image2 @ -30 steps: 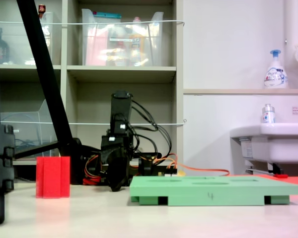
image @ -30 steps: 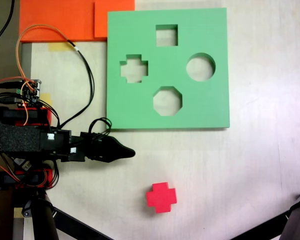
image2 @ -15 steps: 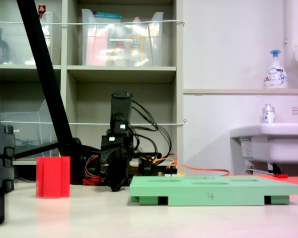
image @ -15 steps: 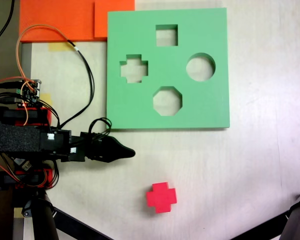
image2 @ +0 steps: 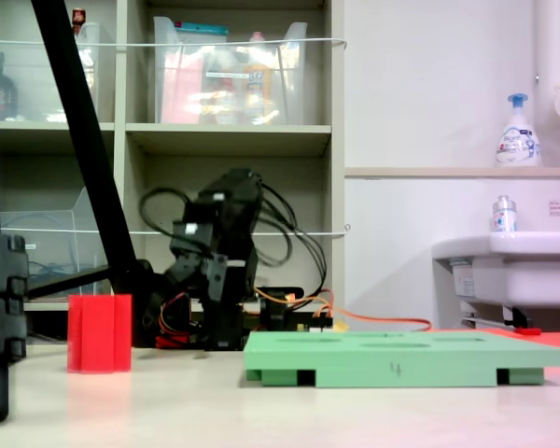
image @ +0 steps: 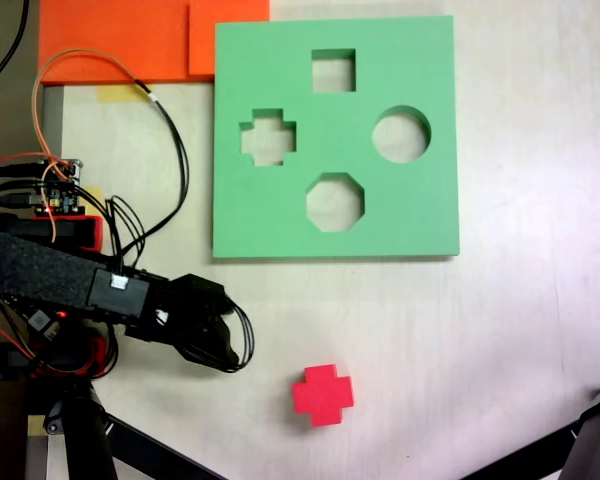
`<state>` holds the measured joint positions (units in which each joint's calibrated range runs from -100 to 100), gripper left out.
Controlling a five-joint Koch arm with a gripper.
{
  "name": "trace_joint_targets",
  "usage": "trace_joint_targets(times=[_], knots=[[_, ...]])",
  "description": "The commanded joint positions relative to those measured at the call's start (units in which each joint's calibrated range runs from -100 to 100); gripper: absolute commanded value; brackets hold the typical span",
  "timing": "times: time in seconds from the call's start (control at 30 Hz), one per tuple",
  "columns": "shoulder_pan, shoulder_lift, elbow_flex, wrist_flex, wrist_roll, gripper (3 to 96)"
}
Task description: Put the cross columnar block into the corresponding hole
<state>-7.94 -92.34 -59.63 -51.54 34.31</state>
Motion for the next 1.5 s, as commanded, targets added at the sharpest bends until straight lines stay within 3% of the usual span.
trace_joint_targets(times=[0.03,0.4,0.67,0.73,1.37,1.43,1.5], knots=[[0.1,13.3,17.6,-19.3,1.8,44.4],[0.4,56.4,70.0,-45.8,3.2,46.2],[0.1,75.3,82.7,-45.8,2.9,85.7],[-0.1,78.9,84.3,-45.8,2.8,89.8],[-3.0,101.6,87.5,-43.3,-0.5,89.4],[-2.9,103.1,87.4,-43.3,-0.5,84.9],[-2.9,103.2,87.4,-43.3,-0.5,70.3]])
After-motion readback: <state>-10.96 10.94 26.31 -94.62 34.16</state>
